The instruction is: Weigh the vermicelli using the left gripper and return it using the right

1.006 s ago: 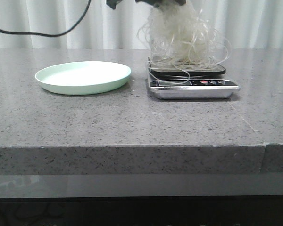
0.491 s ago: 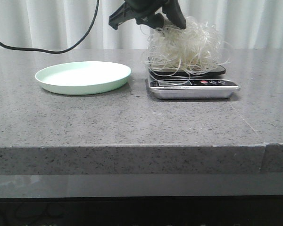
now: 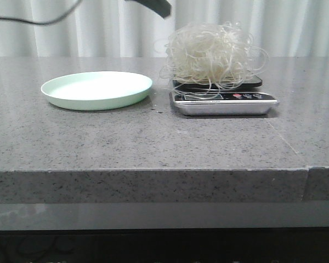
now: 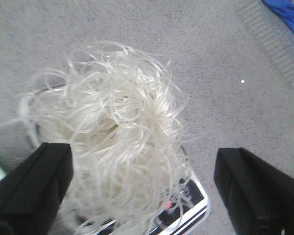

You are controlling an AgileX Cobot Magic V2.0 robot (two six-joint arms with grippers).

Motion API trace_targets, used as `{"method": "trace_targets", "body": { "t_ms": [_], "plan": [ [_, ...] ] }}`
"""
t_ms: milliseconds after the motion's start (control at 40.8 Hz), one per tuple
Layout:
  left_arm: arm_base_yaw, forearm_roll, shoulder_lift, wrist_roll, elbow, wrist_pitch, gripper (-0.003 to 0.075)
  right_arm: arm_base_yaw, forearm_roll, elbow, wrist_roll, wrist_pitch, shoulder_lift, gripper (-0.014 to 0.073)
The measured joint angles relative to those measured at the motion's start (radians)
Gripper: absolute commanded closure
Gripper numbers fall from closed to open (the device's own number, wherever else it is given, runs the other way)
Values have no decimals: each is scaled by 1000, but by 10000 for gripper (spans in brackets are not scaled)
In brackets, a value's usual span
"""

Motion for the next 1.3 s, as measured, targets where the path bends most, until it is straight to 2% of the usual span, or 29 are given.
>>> {"method": "trace_targets", "body": {
  "t_ms": [196, 368, 491, 785, 908, 1300],
  "plan": [
    [11, 207, -118, 1, 0, 115, 108, 0, 0, 0, 0, 0, 0, 434],
    [20, 387, -238, 1, 3, 164, 209, 0, 0, 0, 0, 0, 0, 434],
    [71, 423, -339, 1, 77, 146, 291, 0, 0, 0, 0, 0, 0, 434],
    [337, 408, -719, 1, 605, -76, 495, 0, 0, 0, 0, -23, 0, 434],
    [416, 404, -895, 3, 808, -159, 587, 0, 0, 0, 0, -30, 0, 434],
    [445, 502, -1313, 25, 1256, -320, 582, 0, 11, 0, 0, -105, 0, 434]
  ]
}}
